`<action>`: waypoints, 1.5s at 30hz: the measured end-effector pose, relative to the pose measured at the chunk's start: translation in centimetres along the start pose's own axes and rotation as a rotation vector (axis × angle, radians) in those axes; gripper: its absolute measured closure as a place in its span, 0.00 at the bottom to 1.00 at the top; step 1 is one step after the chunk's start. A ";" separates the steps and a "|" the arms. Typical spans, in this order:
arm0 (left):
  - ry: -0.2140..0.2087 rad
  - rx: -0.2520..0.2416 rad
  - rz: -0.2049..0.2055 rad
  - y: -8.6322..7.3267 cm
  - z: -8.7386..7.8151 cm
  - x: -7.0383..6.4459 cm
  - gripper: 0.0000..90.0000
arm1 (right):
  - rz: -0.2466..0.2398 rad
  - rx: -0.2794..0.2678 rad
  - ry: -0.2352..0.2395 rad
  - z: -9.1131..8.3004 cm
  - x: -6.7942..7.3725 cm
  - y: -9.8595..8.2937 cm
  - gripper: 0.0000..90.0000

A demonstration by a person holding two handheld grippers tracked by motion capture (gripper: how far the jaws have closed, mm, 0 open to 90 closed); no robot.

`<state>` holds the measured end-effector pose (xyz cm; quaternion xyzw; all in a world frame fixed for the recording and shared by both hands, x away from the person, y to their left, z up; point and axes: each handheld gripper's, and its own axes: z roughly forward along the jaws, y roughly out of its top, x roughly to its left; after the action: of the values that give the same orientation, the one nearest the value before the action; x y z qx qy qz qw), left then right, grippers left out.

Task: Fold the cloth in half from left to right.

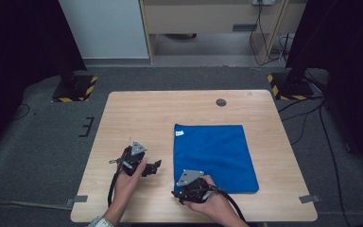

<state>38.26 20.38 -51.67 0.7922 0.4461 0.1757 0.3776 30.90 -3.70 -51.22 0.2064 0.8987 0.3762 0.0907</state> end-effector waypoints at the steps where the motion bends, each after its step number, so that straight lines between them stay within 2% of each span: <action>1: 0.000 -0.002 -0.001 0.0 0.0 0.0 0.12 | -0.002 0.003 -0.001 0.1 0.0 0.0 0.59; 9: -0.004 -0.006 0.003 0.1 0.0 0.0 0.12 | 0.004 0.043 -0.013 0.8 0.1 -0.4 0.38; 12: -0.006 -0.015 0.016 0.4 -0.2 -0.1 0.12 | 0.015 0.055 -0.014 1.2 0.1 -0.5 0.34; 14: -0.016 -0.031 0.007 0.7 -0.3 -0.1 0.12 | 0.023 0.055 -0.013 1.5 -0.1 -0.5 0.35; 16: -0.028 -0.042 0.002 1.0 -0.4 0.0 0.12 | 0.030 0.050 -0.020 1.5 -0.2 -0.4 0.40; 23: -0.073 -0.048 -0.014 2.4 -0.1 0.5 0.12 | 0.077 0.032 -0.068 1.4 -1.2 -0.4 0.73; 27: -0.137 -0.028 -0.025 3.5 0.3 0.8 0.12 | 0.085 0.030 -0.075 1.4 -1.6 -0.4 0.86; 29: -0.150 -0.026 -0.021 3.8 0.6 0.9 0.12 | 0.080 0.037 -0.077 1.3 -1.9 -0.4 0.93; 32: -0.155 -0.031 -0.022 4.5 1.4 1.2 0.13 | 0.088 0.031 -0.072 1.3 -2.2 -0.4 0.96; 34: -0.157 -0.034 -0.028 5.1 2.0 1.6 0.12 | 0.077 0.017 -0.073 1.5 -2.1 -0.4 0.96; 37: -0.179 -0.028 -0.024 6.3 3.4 2.5 0.13 | 0.073 0.001 -0.060 1.8 -1.7 -0.3 0.96; 39: -0.166 -0.026 -0.039 6.9 4.4 2.9 0.17 | 0.061 0.002 -0.056 2.0 -1.3 -0.1 0.96; 42: -0.131 0.001 0.015 8.2 6.1 3.1 0.21 | 0.046 0.001 -0.045 2.2 -0.9 0.1 0.96; 45: -0.136 0.014 0.015 9.0 7.2 3.1 0.25 | 0.041 0.001 -0.040 2.4 -0.7 0.2 0.96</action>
<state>49.51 16.92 -49.71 0.8083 0.4145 0.1212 0.4002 32.36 -2.37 -52.71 0.2322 0.8924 0.3734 0.1010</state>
